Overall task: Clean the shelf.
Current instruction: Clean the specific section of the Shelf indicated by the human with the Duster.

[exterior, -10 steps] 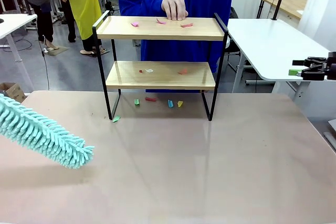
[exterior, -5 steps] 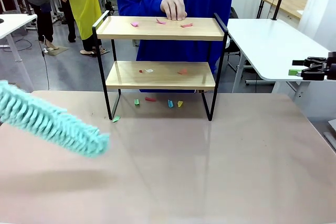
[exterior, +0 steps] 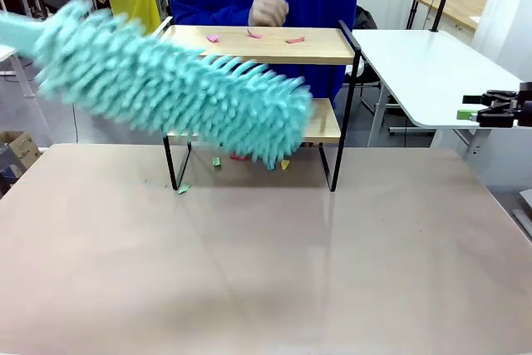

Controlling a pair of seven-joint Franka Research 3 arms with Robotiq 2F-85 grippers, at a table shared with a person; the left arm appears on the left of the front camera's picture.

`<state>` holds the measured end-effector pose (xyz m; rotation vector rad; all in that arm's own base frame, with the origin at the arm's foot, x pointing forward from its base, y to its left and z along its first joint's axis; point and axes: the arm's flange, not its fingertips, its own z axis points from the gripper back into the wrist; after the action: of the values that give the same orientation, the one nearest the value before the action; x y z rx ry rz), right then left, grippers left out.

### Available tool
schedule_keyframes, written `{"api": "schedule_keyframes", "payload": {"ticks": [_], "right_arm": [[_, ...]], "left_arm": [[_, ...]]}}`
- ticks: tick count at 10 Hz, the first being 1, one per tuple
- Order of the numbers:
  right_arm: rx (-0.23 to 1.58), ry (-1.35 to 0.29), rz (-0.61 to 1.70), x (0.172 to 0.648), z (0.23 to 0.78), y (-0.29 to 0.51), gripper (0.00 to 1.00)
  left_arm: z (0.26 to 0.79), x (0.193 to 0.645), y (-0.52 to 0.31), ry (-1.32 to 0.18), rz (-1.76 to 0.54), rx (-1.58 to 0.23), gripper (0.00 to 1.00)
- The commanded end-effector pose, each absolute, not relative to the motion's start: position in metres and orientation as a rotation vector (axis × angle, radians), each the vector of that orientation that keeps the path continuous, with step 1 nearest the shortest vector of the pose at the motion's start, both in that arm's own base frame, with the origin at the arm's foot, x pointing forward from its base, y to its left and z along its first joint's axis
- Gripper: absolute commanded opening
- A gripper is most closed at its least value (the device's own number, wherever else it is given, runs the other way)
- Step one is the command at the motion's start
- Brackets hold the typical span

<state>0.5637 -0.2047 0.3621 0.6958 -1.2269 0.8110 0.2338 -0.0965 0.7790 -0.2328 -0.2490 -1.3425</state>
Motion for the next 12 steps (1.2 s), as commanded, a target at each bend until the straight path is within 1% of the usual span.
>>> {"api": "schedule_keyframes", "payload": {"ticks": [1, 3, 4, 5, 6, 9, 10, 11, 12], "right_arm": [[0.696, -1.232, 0.816, 0.565, 0.365, -0.203, 1.0], [0.696, -1.232, 0.816, 0.565, 0.365, -0.203, 1.0], [0.696, -1.232, 0.816, 0.565, 0.365, -0.203, 1.0], [0.696, -1.232, 0.816, 0.565, 0.365, -0.203, 1.0], [0.696, -1.232, 0.816, 0.565, 0.365, -0.203, 1.0], [0.696, -1.232, 0.816, 0.565, 0.365, -0.203, 1.0], [0.696, -1.232, 0.816, 0.565, 0.365, -0.203, 1.0], [0.696, -1.232, 0.816, 0.565, 0.365, -0.203, 1.0], [0.696, -1.232, 0.816, 0.565, 0.365, -0.203, 1.0]], "left_arm": [[0.801, 0.219, -0.137, -0.345, -1.089, -0.26, 0.13], [0.817, 0.214, -0.182, -0.479, -0.87, -0.343, 0.13], [0.818, 0.21, -0.202, -0.505, -0.8, -0.376, 0.13], [0.819, 0.213, -0.216, -0.499, -0.768, -0.364, 0.13], [0.824, 0.211, -0.189, -0.431, -0.872, -0.375, 0.13], [0.824, 0.211, -0.189, -0.431, -0.872, -0.375, 0.13], [0.823, 0.213, -0.2, -0.434, -0.839, -0.385, 0.13], [0.828, 0.206, -0.224, -0.431, -0.659, -0.381, 0.13], [0.823, 0.207, -0.259, -0.431, -0.592, -0.372, 0.13]]}}
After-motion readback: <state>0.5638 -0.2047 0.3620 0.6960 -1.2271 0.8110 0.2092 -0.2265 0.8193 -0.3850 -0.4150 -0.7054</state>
